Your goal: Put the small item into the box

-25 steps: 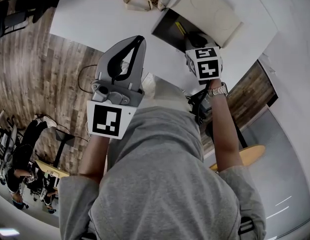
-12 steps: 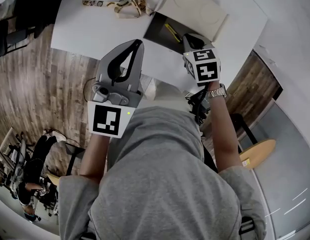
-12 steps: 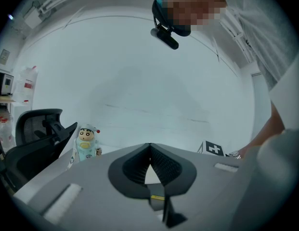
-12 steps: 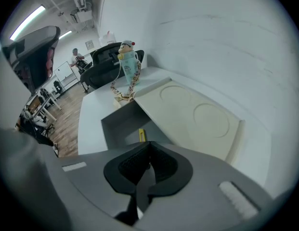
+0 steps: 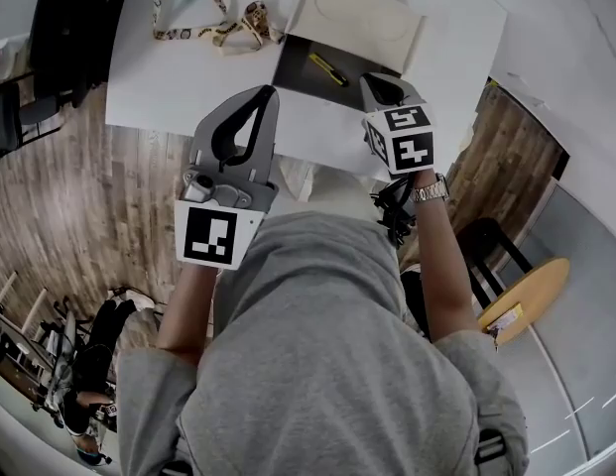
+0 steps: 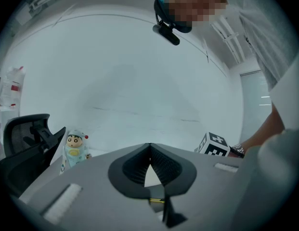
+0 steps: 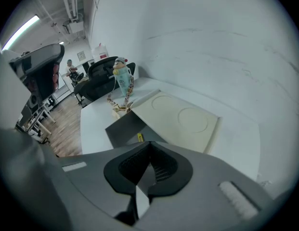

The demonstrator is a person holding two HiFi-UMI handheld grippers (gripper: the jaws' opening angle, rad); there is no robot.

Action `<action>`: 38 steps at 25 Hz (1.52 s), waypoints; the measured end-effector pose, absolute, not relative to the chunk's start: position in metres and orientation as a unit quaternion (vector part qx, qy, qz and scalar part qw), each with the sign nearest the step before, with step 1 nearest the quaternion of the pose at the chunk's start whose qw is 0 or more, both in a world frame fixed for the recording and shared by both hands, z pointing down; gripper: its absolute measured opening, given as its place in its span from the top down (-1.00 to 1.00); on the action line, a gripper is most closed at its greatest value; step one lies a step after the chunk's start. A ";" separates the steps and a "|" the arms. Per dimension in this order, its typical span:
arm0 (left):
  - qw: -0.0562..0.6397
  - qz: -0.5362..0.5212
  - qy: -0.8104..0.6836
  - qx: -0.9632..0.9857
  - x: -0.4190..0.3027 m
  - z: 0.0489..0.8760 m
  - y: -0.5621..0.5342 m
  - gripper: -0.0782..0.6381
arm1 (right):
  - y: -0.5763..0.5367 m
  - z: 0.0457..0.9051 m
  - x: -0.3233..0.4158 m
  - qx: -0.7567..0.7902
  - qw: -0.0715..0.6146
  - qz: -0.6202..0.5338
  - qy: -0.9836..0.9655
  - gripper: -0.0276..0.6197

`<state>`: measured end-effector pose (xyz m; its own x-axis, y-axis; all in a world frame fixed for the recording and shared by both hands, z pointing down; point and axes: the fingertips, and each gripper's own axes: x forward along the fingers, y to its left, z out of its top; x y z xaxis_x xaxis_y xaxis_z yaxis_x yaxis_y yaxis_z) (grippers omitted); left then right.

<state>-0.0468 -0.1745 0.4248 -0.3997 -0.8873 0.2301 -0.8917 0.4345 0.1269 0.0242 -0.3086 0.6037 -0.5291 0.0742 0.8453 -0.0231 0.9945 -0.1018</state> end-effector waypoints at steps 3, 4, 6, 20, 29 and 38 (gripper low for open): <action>0.124 0.011 -0.828 0.546 -0.042 0.417 -0.180 0.77 | -0.311 0.592 0.031 0.000 0.474 0.059 -0.879 0.87; 0.121 0.012 -0.825 0.551 -0.040 0.415 -0.182 0.77 | -0.312 0.588 0.033 0.004 0.470 0.061 -0.881 0.87; 0.117 0.013 -0.820 0.561 -0.035 0.412 -0.184 0.77 | -0.311 0.581 0.038 0.010 0.463 0.065 -0.884 0.87; 0.111 0.017 -0.778 0.618 -0.012 0.402 -0.190 0.77 | -0.301 0.515 0.063 0.069 0.375 0.119 -0.917 0.87; 0.092 0.012 -0.760 0.643 -0.008 0.386 -0.192 0.77 | -0.287 0.463 0.066 0.108 0.295 0.136 -0.940 0.87; 0.068 -0.005 -0.763 0.643 -0.014 0.366 -0.180 0.77 | -0.267 0.406 0.071 0.136 0.215 0.135 -0.958 0.87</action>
